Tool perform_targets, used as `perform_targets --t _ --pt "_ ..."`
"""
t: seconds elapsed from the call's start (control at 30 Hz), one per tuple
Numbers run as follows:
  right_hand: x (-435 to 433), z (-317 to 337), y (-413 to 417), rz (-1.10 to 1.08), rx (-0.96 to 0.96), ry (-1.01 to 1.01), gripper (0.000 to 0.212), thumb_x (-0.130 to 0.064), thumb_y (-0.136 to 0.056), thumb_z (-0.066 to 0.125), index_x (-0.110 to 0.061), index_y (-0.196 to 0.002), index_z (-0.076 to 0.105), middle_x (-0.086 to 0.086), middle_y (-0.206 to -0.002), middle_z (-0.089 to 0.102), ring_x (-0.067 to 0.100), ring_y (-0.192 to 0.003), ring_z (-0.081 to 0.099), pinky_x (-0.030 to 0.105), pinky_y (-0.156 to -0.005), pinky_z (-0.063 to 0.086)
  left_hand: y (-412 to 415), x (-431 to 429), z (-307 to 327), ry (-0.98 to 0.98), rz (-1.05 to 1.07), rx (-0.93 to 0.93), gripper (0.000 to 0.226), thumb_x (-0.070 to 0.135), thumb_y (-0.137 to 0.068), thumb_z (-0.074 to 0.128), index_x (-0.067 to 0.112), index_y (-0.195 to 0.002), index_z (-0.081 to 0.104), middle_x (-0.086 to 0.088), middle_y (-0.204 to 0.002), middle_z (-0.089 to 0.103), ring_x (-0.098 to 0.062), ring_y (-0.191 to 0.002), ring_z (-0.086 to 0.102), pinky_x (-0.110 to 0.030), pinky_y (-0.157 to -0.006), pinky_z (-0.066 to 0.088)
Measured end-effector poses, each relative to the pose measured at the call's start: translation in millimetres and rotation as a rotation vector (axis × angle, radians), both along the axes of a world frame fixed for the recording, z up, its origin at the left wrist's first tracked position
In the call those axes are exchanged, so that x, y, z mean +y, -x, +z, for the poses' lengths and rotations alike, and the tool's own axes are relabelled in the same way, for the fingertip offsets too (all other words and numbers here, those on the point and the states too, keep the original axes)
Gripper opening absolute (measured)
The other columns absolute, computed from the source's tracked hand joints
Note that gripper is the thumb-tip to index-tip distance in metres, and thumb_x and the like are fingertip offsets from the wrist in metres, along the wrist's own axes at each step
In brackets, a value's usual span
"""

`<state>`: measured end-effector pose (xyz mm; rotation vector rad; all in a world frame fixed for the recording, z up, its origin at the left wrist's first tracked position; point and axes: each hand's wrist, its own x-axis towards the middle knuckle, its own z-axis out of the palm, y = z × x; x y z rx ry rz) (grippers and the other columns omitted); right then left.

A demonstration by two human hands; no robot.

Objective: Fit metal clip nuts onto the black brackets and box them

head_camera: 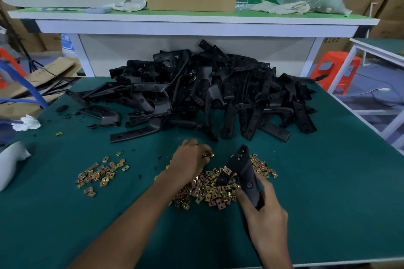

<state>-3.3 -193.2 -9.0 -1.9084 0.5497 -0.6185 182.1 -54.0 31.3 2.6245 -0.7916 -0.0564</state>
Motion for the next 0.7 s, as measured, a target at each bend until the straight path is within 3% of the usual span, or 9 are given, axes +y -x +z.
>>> perform_targets --t 0.2,0.37,0.53,0.63,0.7 --pt "0.7 -0.4 -0.8 -0.011 0.024 0.021 0.054 -0.04 -0.078 0.086 -0.046 -0.126 0.06 -0.034 -0.086 0.066 -0.011 -0.078 0.063 0.002 -0.065 0.043 -3.6 -1.1 -2.9 -0.005 -0.021 -0.033 0.02 0.03 -0.1 0.057 0.024 -0.115 0.069 -0.002 -0.118 0.058 -0.023 -0.121 0.044 -0.034 -0.097 0.042" --pt "-0.6 -1.0 -1.7 -0.009 0.039 0.015 0.055 -0.039 -0.078 0.086 -0.042 -0.128 0.061 -0.038 -0.085 0.065 -0.014 -0.078 0.062 0.0 -0.064 0.042 -5.3 -9.8 -3.4 -0.006 0.004 -0.034 0.034 0.04 -0.1 0.055 0.023 -0.128 0.064 -0.003 -0.125 0.057 -0.024 -0.124 0.044 -0.035 -0.102 0.039" --pt "-0.6 -1.7 -1.8 0.003 0.024 0.019 0.055 -0.041 -0.078 0.085 -0.044 -0.127 0.06 -0.036 -0.088 0.066 -0.013 -0.079 0.063 0.001 -0.065 0.043 -5.4 -16.7 -2.6 0.006 0.023 -0.046 0.017 0.031 -0.099 0.061 0.021 -0.111 0.069 -0.001 -0.117 0.059 -0.022 -0.119 0.046 -0.035 -0.101 0.042" --pt "-1.0 -2.4 -1.5 0.01 0.022 0.018 0.055 -0.044 -0.078 0.084 -0.049 -0.127 0.059 -0.033 -0.088 0.068 -0.009 -0.08 0.065 0.005 -0.068 0.046 -1.6 -14.7 1.7 0.202 0.048 0.093 0.003 0.027 -0.094 0.067 0.025 -0.094 0.065 0.009 -0.098 0.064 -0.014 -0.102 0.059 -0.017 -0.076 0.044" --pt "-1.2 -2.9 -1.6 0.011 0.015 0.022 0.056 -0.044 -0.078 0.084 -0.052 -0.126 0.058 -0.031 -0.088 0.069 -0.009 -0.079 0.066 0.006 -0.069 0.047 5.5 -10.8 8.5 0.379 0.073 0.267 0.011 0.031 -0.091 0.069 0.032 -0.084 0.061 0.015 -0.084 0.065 0.0 -0.081 0.063 -0.007 -0.059 0.04"
